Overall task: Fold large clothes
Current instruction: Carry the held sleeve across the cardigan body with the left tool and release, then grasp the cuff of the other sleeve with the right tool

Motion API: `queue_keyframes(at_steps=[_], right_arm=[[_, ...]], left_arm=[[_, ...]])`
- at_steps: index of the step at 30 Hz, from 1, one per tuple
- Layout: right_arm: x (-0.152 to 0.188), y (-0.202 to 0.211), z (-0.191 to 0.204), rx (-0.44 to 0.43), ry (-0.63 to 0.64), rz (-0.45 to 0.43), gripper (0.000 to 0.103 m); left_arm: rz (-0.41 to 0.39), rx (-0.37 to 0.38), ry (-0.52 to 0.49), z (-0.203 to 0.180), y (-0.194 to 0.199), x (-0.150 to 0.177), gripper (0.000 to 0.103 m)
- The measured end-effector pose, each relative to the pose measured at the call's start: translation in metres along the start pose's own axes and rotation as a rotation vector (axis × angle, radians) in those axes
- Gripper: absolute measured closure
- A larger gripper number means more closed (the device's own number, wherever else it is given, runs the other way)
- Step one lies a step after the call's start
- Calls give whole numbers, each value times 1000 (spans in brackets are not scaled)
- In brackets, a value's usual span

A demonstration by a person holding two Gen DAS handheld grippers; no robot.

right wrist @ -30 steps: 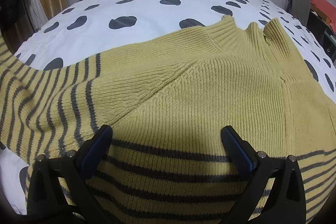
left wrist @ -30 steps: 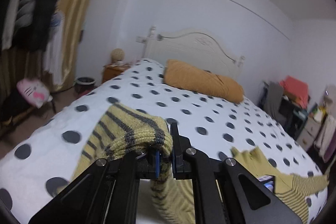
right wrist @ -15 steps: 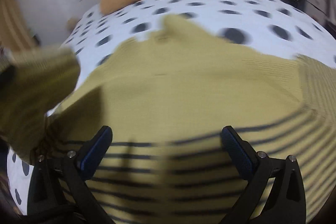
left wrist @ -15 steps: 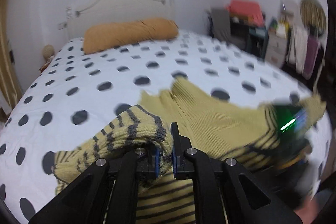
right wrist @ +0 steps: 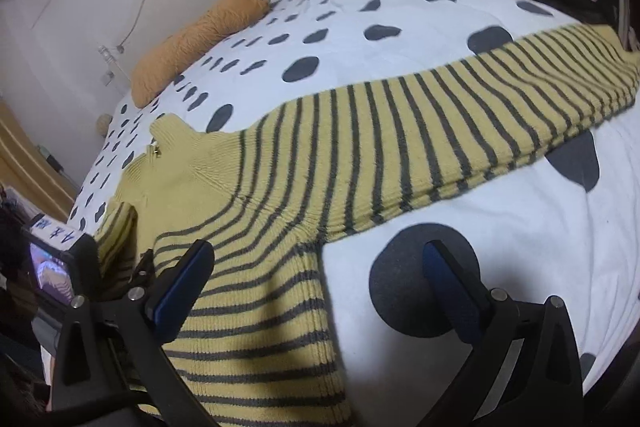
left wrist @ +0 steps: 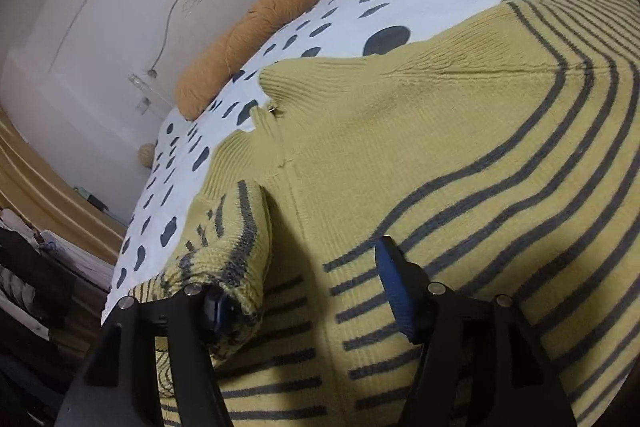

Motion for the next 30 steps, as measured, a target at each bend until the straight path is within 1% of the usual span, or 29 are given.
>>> queue_keyframes(at_steps=[1,3,4,6,7,8,10,11,12,13,14,16,17,18,20,22,23,24,26,28,30], right_arm=[[-1,3,2,4,20,-8,0],[-2,10,2,9,50,-37,0],[-3,12,5,21,65,-48,0],[-2,16,1,28,73,-51,0],[-1,17,-1,23,75,-45,0],[-1,14,0,21,83,-32,0],[1,13,4,34,110,-24,0],[1,14,7,41,125,-23,0],[1,16,10,41,139,-23,0],[1,18,13,40,151,-28,0],[0,22,19,38,168,-40,0],[-3,29,34,32,216,-65,0],[-4,31,43,34,248,-77,0],[-5,32,56,42,292,-84,0],[-4,27,87,44,392,-69,0],[2,13,123,51,502,-36,0],[9,0,147,53,570,-3,0],[16,-13,167,53,626,31,0],[38,-46,207,74,751,100,0],[63,-75,240,82,878,137,0],[83,-103,261,127,984,179,0]], left_arm=[[-11,8,-1,2,3,0,39],[-31,19,-8,3,10,1,29],[-26,16,-12,2,10,1,27],[15,48,9,4,6,0,19],[40,74,24,4,1,-1,17],[101,133,58,11,-10,1,13],[187,246,121,21,-24,7,13],[224,289,153,29,-27,10,12],[240,303,160,31,-26,12,12],[248,304,170,38,-20,15,12],[230,303,180,43,-11,18,12],[135,286,234,65,20,31,10],[100,274,261,76,32,39,5],[55,257,317,94,47,53,1],[23,221,435,128,62,79,0],[34,204,534,161,59,98,0],[54,184,589,176,56,110,0],[93,169,650,194,48,124,0],[162,182,731,217,34,147,0],[197,181,780,232,24,164,0],[216,196,789,234,15,174,0]])
Point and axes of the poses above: each gripper's, at about its wrist camera, not at the fingertips, and y roughly against the way its jaws point, z to its left, x to its underside, the point moved 2 cm from there along -y, roughly the way its jaws point, and after that the axes turned 14 degrees about -x, right-handed, at the moved point
